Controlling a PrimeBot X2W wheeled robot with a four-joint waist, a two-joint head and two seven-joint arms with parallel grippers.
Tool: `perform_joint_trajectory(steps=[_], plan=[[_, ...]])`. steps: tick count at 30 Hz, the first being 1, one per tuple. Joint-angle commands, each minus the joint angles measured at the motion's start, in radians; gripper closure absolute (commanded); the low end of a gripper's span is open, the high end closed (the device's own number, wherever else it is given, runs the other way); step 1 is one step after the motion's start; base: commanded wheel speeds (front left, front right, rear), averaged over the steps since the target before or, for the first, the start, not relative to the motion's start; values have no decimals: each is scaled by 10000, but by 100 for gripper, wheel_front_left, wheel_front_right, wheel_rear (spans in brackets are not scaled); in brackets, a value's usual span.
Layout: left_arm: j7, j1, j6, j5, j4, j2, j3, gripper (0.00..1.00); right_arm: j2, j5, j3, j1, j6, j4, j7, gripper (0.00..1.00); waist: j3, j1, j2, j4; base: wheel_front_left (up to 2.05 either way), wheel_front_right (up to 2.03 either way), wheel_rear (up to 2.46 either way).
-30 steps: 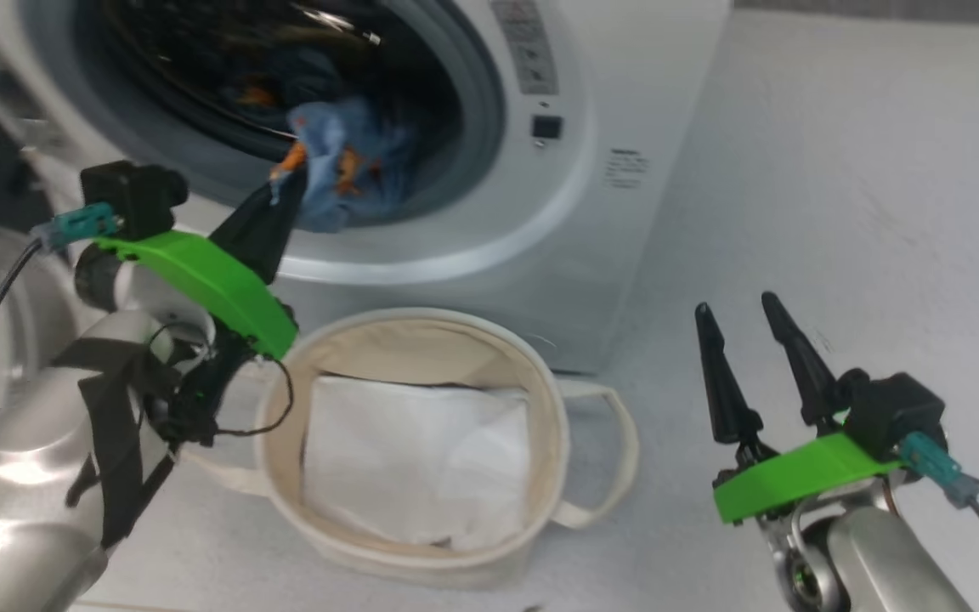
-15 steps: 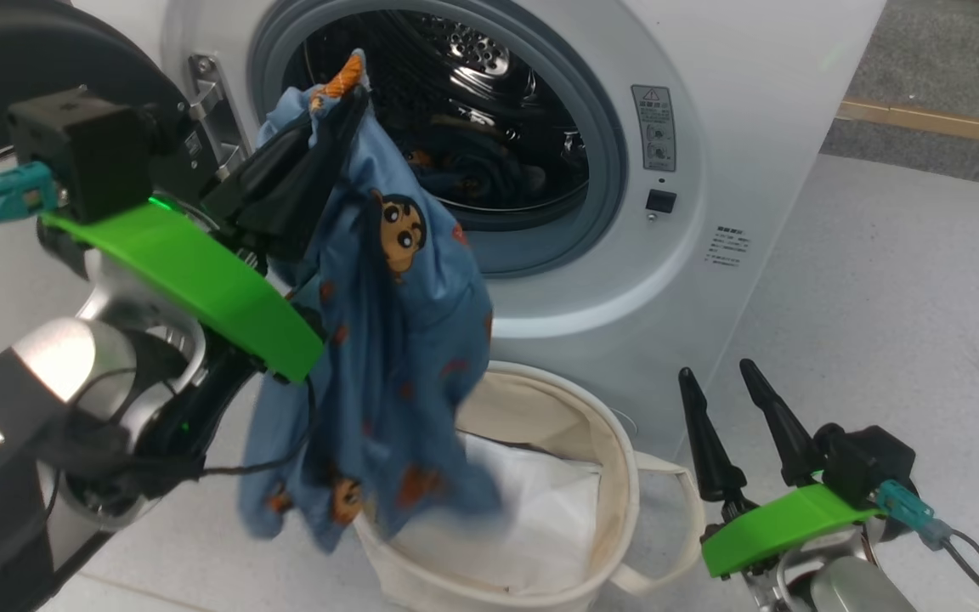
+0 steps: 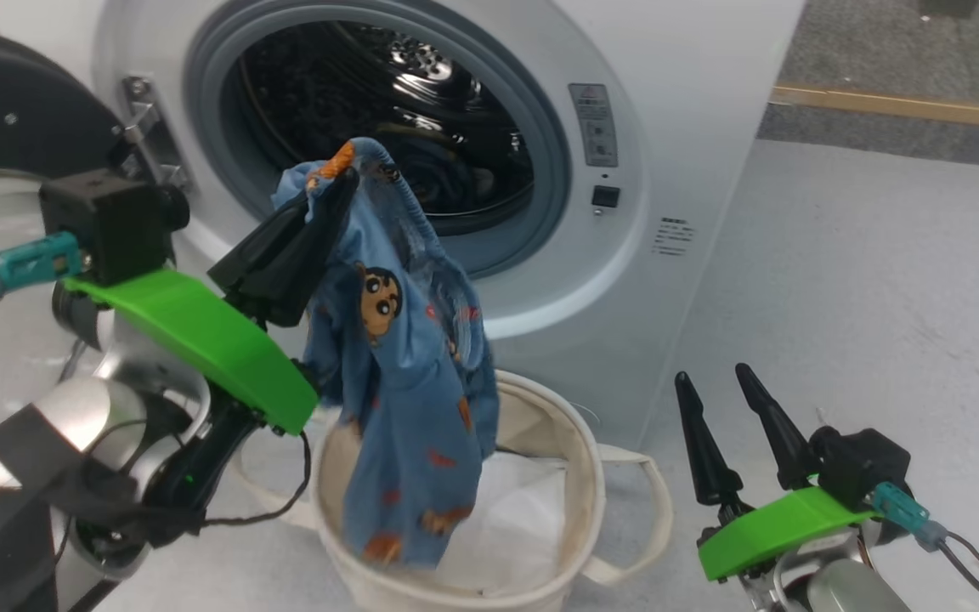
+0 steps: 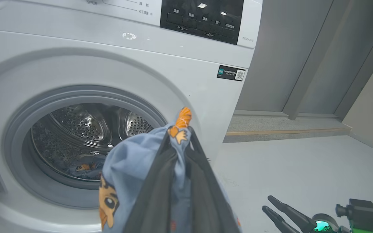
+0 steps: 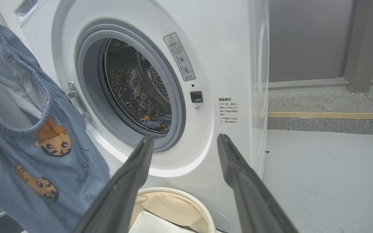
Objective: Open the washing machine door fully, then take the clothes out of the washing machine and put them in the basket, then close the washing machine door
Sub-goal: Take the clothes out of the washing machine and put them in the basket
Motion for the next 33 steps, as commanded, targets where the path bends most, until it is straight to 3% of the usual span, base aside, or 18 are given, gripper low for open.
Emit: perform_joint_trajectory(steps=[1, 6, 11, 18, 26, 33], plan=[[-178, -199, 50, -97, -68, 459, 715, 100, -22, 26, 136, -89, 73, -390, -79, 0, 68, 1, 0, -275, 0, 0, 0], [-371, 656, -135, -355, 784, 345, 410, 100, -22, 31, 139, -102, 73, -418, 6, 0, 232, 1, 0, -793, 0, 0, 0], [-927, 1500, -501, -391, 2216, -133, -27, 100, -23, 11, 121, -168, 73, -470, 27, 0, 427, 1, 0, -1248, 0, 0, 0], [-3076, 2008, -1769, 563, 6189, -1763, -479, 100, -48, -93, 118, -342, 73, -618, 125, 0, 1066, 1, 0, -1986, 0, 0, 0], [-3289, 1538, -3244, 1982, 9874, -3532, 1122, 100, -136, -473, -24, -561, 73, -1168, 344, 0, 2592, 1, 0, -2704, 0, 0, 0], [-3271, 1307, -3732, 2344, 13229, -4620, 1599, 100, -4, -766, 98, -995, 73, -1579, 346, 0, 3795, 1, 0, -3450, 0, 0, 0]])
